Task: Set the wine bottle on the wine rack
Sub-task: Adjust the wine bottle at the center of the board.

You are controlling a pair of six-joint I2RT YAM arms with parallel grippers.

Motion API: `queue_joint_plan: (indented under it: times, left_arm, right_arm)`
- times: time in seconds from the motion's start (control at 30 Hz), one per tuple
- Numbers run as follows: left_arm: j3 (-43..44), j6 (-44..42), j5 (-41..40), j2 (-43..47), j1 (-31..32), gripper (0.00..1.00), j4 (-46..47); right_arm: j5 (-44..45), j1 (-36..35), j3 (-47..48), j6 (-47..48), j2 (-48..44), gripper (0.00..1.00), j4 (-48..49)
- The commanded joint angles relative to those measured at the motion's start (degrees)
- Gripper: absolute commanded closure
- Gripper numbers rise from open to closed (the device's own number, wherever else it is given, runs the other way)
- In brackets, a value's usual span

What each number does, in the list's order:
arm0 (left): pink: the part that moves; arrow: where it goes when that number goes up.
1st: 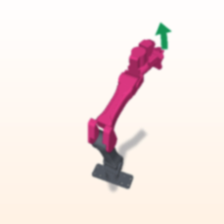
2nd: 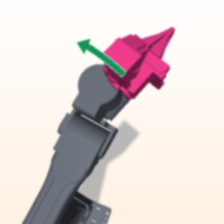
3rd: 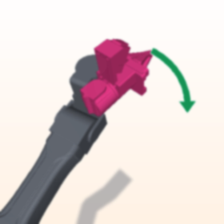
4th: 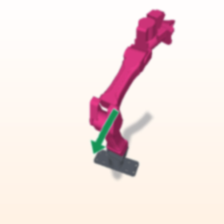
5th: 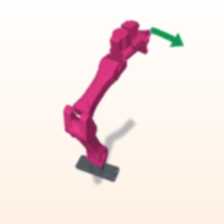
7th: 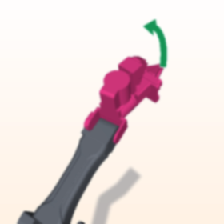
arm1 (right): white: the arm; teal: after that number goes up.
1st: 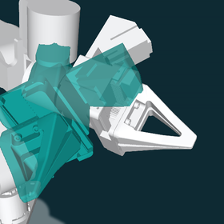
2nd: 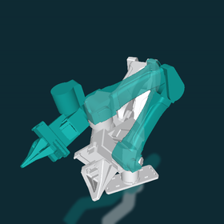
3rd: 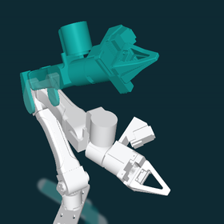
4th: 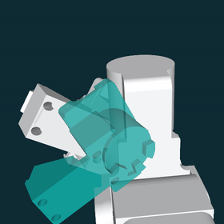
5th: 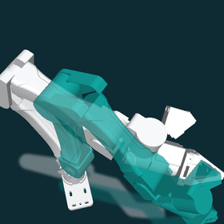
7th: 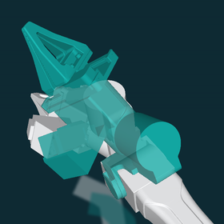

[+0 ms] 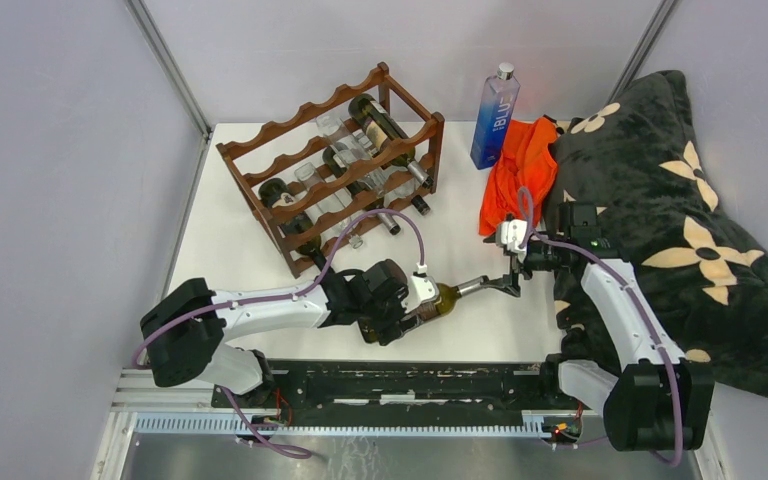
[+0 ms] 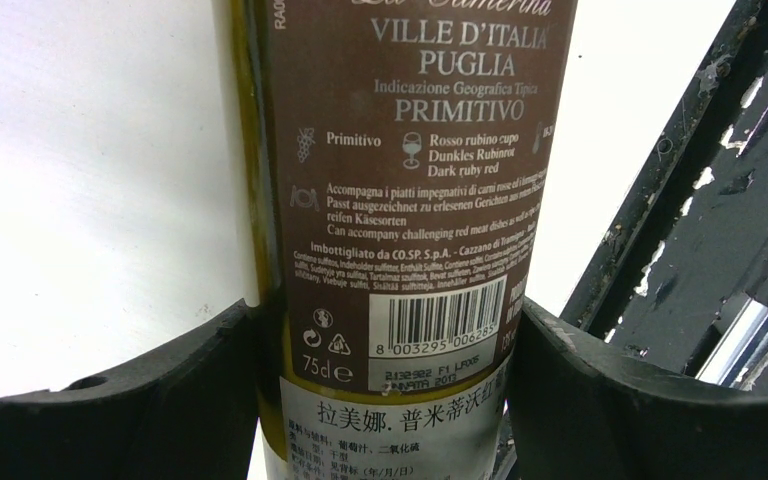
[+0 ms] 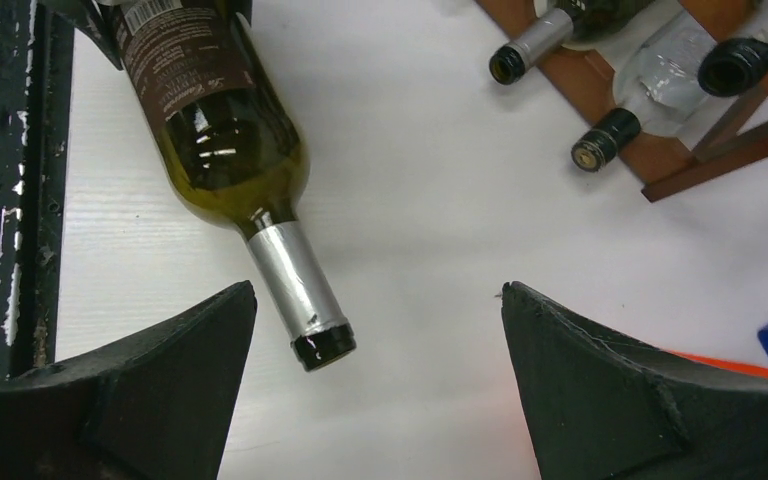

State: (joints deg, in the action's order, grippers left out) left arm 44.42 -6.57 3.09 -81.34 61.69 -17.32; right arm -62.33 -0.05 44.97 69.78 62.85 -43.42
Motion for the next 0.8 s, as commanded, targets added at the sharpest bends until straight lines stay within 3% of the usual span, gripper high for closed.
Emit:
queue_joint_plan:
  times: [0.0,0.27,0.5,0.77]
  left_arm:
    - [4.03,-3.59,0.09,0.9,0.09,0.98,4.08]
    - [6.4,-5.28,0.07,-0.5,0.18,0.98,1.76]
    - [6.98,-6.16,-0.6,-0.42,0.44,0.98,0.82]
    - [7.68,-6.6,-0.63,-0.84,0.61,0.98,0.19]
  right_arm:
    - [1.29,-4.21,0.2,-1.96,1.07,0.02,3.28]
    - [9.57,-14.09,0.21,4.02,6.52,0.03,-0.77]
    - [15.6,-16.81,-0.36,4.85,10.52,0.19,-0.5]
    - [17.62,-20.16,-0.63,3.19,12.32,0.47,1.17]
